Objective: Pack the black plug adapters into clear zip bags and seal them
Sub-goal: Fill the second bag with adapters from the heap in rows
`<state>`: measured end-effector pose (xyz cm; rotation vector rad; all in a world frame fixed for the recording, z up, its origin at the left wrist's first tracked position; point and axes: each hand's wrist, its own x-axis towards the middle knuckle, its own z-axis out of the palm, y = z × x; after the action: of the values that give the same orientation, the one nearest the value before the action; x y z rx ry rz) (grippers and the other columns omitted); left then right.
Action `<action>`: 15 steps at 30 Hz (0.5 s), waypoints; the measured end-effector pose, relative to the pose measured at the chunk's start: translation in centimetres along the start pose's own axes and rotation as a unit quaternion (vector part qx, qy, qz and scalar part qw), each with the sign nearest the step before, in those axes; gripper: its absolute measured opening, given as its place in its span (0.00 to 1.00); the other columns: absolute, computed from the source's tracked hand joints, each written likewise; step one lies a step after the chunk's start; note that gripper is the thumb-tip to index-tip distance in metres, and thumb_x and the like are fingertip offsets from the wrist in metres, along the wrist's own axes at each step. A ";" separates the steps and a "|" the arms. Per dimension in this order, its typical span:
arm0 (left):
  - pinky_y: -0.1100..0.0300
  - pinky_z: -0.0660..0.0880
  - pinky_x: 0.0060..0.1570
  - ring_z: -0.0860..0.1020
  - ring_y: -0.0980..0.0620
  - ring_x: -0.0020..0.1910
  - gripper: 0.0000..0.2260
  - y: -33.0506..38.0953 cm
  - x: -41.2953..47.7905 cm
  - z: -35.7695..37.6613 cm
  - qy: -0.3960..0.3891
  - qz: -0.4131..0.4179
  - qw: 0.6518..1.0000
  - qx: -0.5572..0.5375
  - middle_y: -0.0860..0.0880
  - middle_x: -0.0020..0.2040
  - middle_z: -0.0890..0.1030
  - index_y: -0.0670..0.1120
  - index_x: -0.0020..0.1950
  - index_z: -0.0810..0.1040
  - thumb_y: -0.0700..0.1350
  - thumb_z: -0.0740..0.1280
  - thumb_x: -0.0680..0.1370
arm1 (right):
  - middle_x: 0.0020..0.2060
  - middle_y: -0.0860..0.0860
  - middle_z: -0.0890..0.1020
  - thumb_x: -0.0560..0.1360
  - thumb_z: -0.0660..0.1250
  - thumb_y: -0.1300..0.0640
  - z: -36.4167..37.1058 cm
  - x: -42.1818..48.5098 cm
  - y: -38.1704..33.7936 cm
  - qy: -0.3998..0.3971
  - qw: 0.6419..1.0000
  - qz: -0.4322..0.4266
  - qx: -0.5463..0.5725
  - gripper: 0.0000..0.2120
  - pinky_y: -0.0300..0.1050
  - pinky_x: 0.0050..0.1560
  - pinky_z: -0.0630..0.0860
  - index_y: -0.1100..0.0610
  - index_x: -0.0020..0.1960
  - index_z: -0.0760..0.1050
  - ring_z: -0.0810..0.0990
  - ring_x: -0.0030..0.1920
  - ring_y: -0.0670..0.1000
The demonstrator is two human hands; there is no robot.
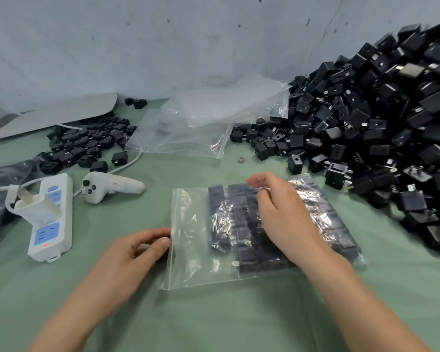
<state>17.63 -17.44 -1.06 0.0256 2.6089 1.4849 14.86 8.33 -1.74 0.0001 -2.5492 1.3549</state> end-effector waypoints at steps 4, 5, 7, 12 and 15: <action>0.67 0.77 0.47 0.83 0.58 0.44 0.09 -0.2 0.1 -0.2 -0.020 0.009 1.000 0.000 0.57 0.45 0.87 0.56 0.51 0.84 0.46 0.65 0.81 | 0.58 0.43 0.77 0.82 0.53 0.60 0.4 -0.1 0.2 -0.019 0.997 -0.022 -0.077 0.14 0.53 0.67 0.68 0.48 0.62 0.72 0.71 0.62 0.47; 0.67 0.77 0.47 0.83 0.59 0.43 0.09 -0.3 0.1 -0.2 -0.029 0.007 1.000 -0.002 0.57 0.46 0.87 0.56 0.51 0.85 0.47 0.64 0.81 | 0.58 0.43 0.77 0.82 0.54 0.60 0.5 -0.1 0.2 -0.018 0.996 -0.023 -0.087 0.14 0.53 0.67 0.68 0.48 0.62 0.73 0.71 0.62 0.48; 0.72 0.75 0.43 0.82 0.61 0.40 0.10 -0.4 0.1 -0.2 -0.050 0.006 0.999 -0.004 0.56 0.45 0.87 0.55 0.50 0.85 0.47 0.64 0.81 | 0.58 0.43 0.77 0.82 0.54 0.59 0.6 0.0 0.2 -0.017 0.995 -0.025 -0.099 0.14 0.54 0.67 0.68 0.48 0.62 0.73 0.71 0.62 0.48; 0.72 0.74 0.43 0.82 0.61 0.45 0.11 -0.5 0.3 -0.9 -0.003 0.014 1.000 -0.021 0.57 0.46 0.86 0.55 0.51 0.85 0.48 0.63 0.82 | 0.58 0.44 0.77 0.81 0.54 0.59 0.7 -0.1 0.3 -0.018 0.992 -0.028 -0.121 0.14 0.54 0.66 0.68 0.49 0.62 0.73 0.72 0.61 0.48; 0.70 0.73 0.39 0.80 0.61 0.38 0.11 0.0 0.2 -0.3 -0.029 0.000 0.999 -0.031 0.56 0.43 0.86 0.58 0.47 0.86 0.50 0.63 0.81 | 0.59 0.44 0.77 0.81 0.54 0.59 0.8 -0.1 0.3 -0.017 0.991 -0.031 -0.131 0.14 0.53 0.66 0.68 0.49 0.62 0.73 0.72 0.60 0.48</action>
<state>17.36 -17.67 -0.90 0.0614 2.5169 1.5413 14.74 7.85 -2.38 0.0527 -2.7111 0.9992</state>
